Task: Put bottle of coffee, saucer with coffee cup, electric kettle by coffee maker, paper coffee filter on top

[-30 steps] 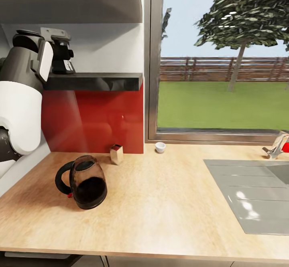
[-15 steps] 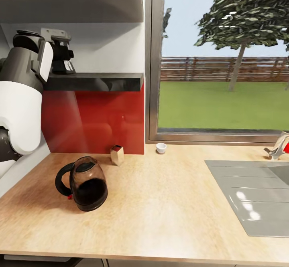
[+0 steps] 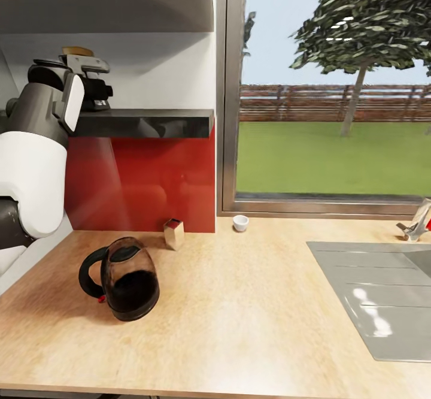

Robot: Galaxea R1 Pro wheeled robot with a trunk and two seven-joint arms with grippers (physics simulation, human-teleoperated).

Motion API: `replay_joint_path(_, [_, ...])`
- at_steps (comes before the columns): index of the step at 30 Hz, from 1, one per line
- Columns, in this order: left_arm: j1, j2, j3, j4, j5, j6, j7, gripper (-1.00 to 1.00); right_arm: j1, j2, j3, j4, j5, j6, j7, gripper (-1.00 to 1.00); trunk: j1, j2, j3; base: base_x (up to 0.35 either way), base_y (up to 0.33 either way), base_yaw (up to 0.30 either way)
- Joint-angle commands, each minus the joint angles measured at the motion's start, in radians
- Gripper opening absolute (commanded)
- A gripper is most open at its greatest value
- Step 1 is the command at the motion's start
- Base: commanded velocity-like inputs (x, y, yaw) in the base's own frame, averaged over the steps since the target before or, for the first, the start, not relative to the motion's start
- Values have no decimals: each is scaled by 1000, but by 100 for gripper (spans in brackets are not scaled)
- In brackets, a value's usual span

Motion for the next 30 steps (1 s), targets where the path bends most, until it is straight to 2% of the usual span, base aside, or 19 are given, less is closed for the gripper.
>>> replay_joint_path(1, [-1, 0, 2, -1, -8, 4, -4, 100, 0, 1, -7, -1, 4, -2, -2, 100, 1, -2, -2, 2, 0, 0])
replay_joint_path(16, [-1, 23, 1, -2, -3, 4, -4, 100, 0, 1, -7, -1, 4, -2, -2, 100, 1, -2, -2, 7, 0, 0])
replay_joint_path(30, [1, 22, -1, -2, -1, 2, -4, 100, 0, 1, -7, -1, 4, -2, -2, 100, 1, -2, -2, 55, 0, 0])
